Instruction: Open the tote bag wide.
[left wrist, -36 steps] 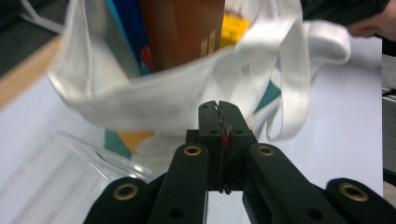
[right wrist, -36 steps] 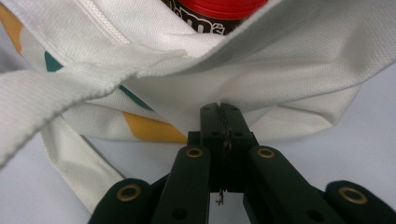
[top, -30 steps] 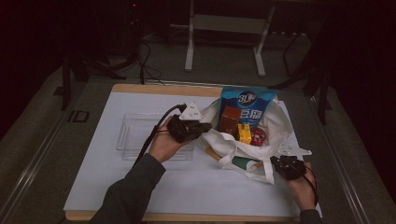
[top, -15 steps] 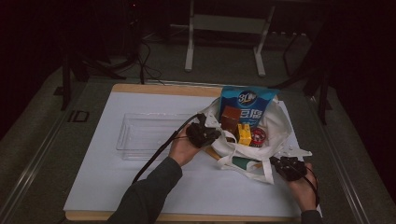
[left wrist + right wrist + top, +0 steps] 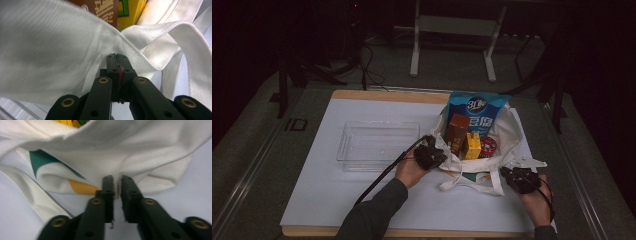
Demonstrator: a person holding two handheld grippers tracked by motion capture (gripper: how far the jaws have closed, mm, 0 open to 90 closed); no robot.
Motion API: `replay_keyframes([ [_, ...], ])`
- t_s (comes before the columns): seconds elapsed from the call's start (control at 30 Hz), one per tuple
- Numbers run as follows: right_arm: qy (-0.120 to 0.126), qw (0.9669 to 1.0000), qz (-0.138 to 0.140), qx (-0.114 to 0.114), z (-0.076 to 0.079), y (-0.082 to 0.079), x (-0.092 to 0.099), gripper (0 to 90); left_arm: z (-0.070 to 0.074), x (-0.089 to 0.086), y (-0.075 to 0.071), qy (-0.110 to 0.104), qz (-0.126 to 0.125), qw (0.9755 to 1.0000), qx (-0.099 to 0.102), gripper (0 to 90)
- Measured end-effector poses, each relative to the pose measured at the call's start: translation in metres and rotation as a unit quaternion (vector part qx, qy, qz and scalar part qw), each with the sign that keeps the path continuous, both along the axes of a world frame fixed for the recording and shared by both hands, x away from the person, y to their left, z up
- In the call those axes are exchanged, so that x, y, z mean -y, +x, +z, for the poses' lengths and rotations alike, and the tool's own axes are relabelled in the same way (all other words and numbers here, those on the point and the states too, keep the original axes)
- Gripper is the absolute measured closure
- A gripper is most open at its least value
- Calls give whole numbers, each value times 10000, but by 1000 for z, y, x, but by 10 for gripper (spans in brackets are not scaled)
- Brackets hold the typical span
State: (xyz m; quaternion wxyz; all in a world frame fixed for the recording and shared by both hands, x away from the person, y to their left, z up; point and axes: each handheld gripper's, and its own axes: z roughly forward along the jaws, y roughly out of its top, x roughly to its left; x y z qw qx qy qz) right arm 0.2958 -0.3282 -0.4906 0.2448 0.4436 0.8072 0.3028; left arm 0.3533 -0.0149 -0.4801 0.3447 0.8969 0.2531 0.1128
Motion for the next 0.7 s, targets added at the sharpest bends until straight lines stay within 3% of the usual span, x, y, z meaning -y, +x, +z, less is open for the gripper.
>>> replay_keyframes([
  [0.2,245,9991,-91,326,22,-8,6,697,-7,2,-1,122,12,9999,1,896],
  [0.4,1021,9915,42,804,54,-20,5,676,-10,3,1,50,108,9999,-34,896],
  [0.43,1004,9905,143,929,60,-21,-3,657,-10,4,0,71,109,9999,-19,896],
  [0.53,925,9905,254,985,62,-19,-11,648,-11,4,0,109,129,9999,-16,896],
  [0.7,518,9960,159,715,44,-6,-22,699,-11,6,-1,278,182,9994,49,897],
])
